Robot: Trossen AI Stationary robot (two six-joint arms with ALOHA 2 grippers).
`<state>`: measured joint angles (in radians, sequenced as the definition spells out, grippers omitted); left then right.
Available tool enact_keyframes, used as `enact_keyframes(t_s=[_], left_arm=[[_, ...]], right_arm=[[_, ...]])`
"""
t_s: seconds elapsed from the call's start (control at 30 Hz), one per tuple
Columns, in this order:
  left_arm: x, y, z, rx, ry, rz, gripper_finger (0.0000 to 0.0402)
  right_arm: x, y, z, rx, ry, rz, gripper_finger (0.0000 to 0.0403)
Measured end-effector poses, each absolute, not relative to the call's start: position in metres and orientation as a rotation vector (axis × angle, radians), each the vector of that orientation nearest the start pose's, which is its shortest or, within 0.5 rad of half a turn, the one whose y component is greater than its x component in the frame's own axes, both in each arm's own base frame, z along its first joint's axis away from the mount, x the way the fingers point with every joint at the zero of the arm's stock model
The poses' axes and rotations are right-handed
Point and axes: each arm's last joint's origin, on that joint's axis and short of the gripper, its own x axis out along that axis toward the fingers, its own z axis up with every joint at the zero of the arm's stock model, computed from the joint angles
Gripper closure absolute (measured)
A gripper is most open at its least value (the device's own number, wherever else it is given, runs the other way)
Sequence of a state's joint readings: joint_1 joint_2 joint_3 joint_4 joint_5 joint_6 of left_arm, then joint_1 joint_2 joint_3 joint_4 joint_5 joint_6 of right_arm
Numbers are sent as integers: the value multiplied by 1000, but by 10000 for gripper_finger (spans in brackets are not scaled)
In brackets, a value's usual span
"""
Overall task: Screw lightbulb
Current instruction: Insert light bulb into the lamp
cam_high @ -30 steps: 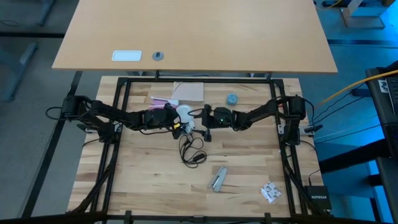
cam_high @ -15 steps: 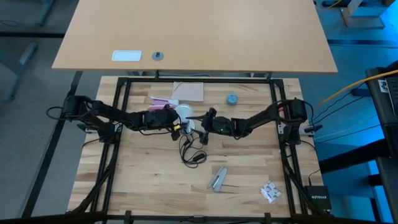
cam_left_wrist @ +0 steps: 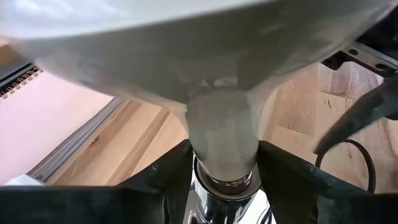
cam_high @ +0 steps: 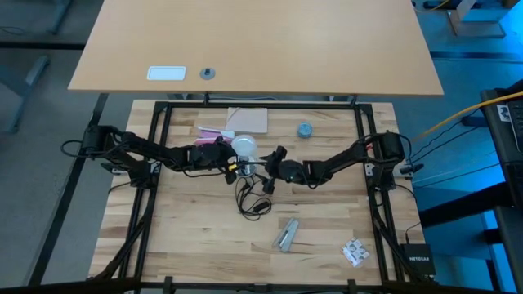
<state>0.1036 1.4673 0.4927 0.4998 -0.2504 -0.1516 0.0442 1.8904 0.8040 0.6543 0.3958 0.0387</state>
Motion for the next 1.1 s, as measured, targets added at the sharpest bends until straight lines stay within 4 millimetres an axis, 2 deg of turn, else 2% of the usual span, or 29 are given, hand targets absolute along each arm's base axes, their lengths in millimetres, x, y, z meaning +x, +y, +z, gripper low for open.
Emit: enact_keyframes(t_s=[0.2,0.33,0.63,0.77,0.93,1.1], left_arm=[[263,35,154,-113,444,382,233],[263,35,154,-113,443,382,233],[263,35,154,-113,447,383,234],[263,35,153,-115,458,384,242],[263,34,153,-116,461,384,252],[263,34,153,-115,464,383,247]], right_arm=[[358,-5,130,-167,393,-387,86],[359,-19,136,-245,354,-401,86],[356,-63,139,-238,341,-491,86],[354,-78,144,-224,285,-534,86],[359,-90,155,-208,202,-465,86],[371,-91,168,-245,184,-361,86]])
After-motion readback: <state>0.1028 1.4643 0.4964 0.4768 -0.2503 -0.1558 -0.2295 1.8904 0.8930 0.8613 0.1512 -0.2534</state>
